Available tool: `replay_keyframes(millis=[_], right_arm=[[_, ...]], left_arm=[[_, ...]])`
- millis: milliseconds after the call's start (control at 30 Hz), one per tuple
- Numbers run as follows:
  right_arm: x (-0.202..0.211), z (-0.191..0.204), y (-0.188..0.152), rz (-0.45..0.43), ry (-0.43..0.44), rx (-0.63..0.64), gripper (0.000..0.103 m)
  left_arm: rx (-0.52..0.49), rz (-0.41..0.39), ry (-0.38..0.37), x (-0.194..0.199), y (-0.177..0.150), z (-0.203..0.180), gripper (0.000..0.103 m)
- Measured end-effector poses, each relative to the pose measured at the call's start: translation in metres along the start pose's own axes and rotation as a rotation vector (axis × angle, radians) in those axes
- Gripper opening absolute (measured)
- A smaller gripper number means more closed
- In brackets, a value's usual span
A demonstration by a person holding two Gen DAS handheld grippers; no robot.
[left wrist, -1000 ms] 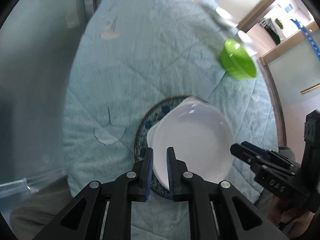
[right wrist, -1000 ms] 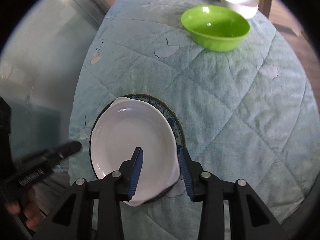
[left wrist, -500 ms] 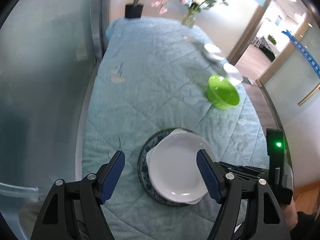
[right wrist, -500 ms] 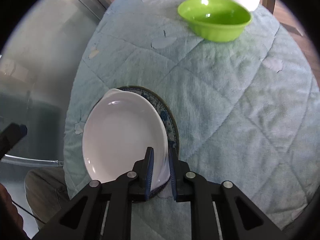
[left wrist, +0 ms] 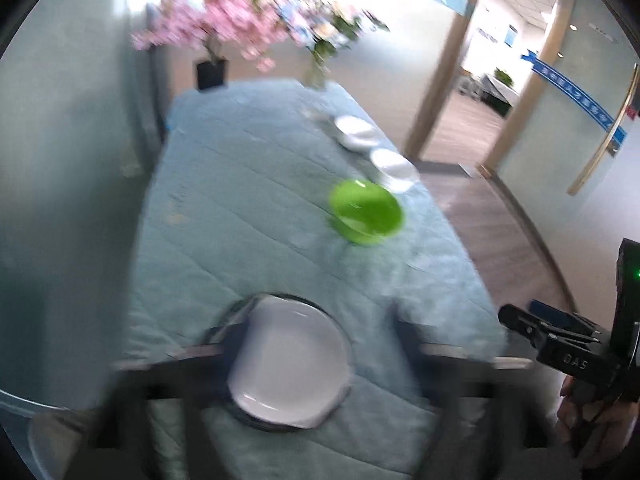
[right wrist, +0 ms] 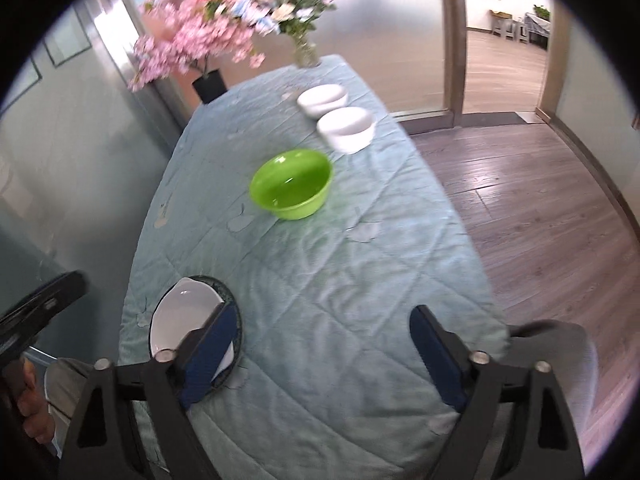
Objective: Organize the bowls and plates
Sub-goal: 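Move the left tool toward the green bowl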
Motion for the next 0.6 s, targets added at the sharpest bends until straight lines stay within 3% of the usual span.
replay_keyframes(millis=[33, 67, 167, 200, 233, 267, 333, 500, 600], right_arm=[[0.006, -0.005, -0.001, -0.003, -0.027, 0.006, 0.036], [0.007, -0.007, -0.002, 0.001, -0.06, 0.012, 0.015], [0.018, -0.021, -0.003, -0.015, -0.057, -0.021, 0.015], [0.02, -0.026, -0.003, -0.021, -0.071, -0.026, 0.015], [0.023, -0.03, -0.003, -0.031, -0.086, -0.026, 0.027], [0.026, -0.034, -0.002, -0.044, -0.089, -0.029, 0.058], [0.035, -0.038, 0.002, -0.083, -0.064, -0.043, 0.094], [0.057, -0.042, 0.032, -0.155, -0.062, 0.023, 0.096], [0.07, -0.046, 0.052, -0.185, -0.072, 0.053, 0.096]], left_arm=[[-0.008, 0.022, -0.023, -0.002, 0.001, -0.009, 0.004], [-0.014, 0.017, -0.027, 0.0, 0.003, -0.016, 0.004], [-0.057, -0.044, 0.013, 0.013, 0.009, -0.04, 0.013], [-0.068, -0.055, 0.046, 0.018, 0.014, -0.047, 0.04], [-0.065, -0.062, 0.054, 0.022, 0.017, -0.048, 0.076], [-0.052, -0.081, 0.051, 0.029, 0.022, -0.049, 0.088], [-0.026, -0.151, 0.036, 0.047, 0.033, -0.054, 0.092], [-0.111, -0.213, 0.05, 0.082, 0.073, -0.071, 0.091], [-0.129, -0.233, 0.016, 0.102, 0.097, -0.076, 0.08]])
Point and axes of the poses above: each gripper's, at about its wrist camera, not at the fingertips, and x roughly against the way its jaws point, z to its left, y to its top, the point moved 3 cm from there along -x, roughly the way its jaws point, and after that the axes turned 11 degrees about y, right-handed, at the moved point
